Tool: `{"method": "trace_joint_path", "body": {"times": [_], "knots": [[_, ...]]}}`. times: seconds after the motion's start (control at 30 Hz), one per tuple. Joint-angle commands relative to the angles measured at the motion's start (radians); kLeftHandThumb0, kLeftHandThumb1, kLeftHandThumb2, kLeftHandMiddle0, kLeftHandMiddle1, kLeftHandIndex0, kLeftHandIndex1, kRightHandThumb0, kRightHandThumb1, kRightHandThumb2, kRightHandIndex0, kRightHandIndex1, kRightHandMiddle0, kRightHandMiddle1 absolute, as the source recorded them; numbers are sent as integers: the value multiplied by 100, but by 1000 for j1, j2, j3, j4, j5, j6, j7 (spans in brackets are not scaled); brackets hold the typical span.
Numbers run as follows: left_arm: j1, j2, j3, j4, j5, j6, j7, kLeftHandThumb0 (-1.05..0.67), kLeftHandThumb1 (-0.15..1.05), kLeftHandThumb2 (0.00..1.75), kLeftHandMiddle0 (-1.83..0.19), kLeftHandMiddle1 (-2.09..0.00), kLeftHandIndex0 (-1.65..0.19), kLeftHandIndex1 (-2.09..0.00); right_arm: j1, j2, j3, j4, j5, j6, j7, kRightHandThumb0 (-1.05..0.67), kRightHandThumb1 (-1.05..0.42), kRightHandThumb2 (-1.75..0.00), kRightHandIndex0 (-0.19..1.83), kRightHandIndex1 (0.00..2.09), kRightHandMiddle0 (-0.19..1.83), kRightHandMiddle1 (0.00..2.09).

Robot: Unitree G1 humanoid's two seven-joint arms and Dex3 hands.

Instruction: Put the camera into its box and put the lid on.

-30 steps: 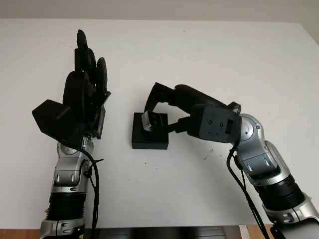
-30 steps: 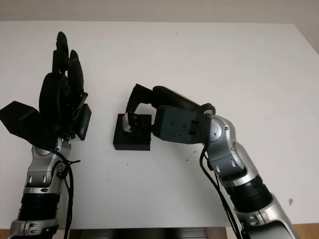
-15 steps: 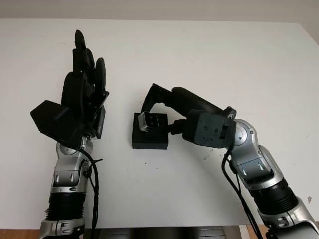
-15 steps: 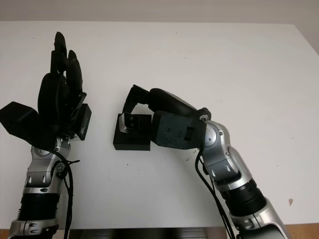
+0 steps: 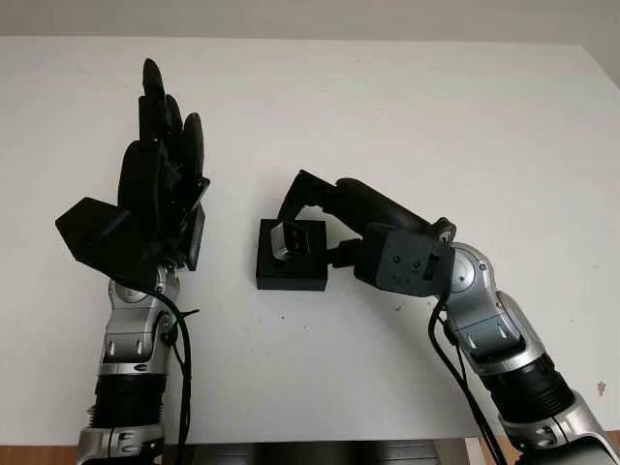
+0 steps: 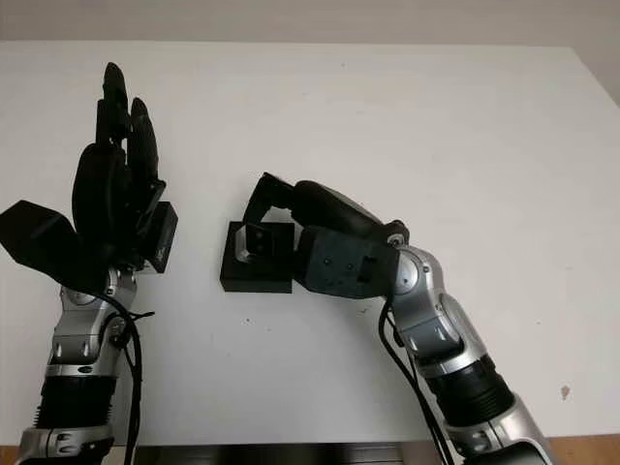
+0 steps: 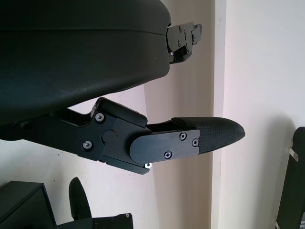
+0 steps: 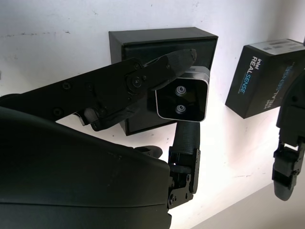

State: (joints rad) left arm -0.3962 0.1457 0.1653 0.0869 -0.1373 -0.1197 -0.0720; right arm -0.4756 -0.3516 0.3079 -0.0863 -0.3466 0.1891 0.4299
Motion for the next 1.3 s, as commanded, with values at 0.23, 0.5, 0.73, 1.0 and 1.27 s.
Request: {"method": "trace_joint_path", "body": {"times": [0.23, 0.5, 0.73, 1.0, 1.27], "knots": [[16, 19, 1, -33, 2, 1, -12, -77, 105, 58, 19, 0, 19, 0, 26, -2, 4, -5, -26, -21, -7, -38, -105, -15, 28, 4, 14, 208], [20, 11, 4, -37, -3, 4, -11, -77, 105, 56, 19, 0, 19, 0, 37, -11, 3, -3, -50, -16, -7, -37, -105, -14, 29, 5, 14, 202], [24, 16, 2, -49, 4, 14, -11, -78, 105, 55, 19, 0, 19, 0, 40, -8, 1, -2, -66, -8, -14, -36, -105, -15, 29, 5, 17, 209], [28, 14, 2, -59, 2, 22, -5, -79, 105, 55, 19, 0, 19, 0, 38, -6, 2, 2, -100, -3, -32, -40, -105, -17, 30, 5, 13, 209], [31, 16, 3, -66, 0, 29, -8, -79, 105, 53, 19, 0, 19, 0, 50, -10, -1, -3, -107, -25, -46, -43, -105, -18, 28, 4, 11, 209]]}}
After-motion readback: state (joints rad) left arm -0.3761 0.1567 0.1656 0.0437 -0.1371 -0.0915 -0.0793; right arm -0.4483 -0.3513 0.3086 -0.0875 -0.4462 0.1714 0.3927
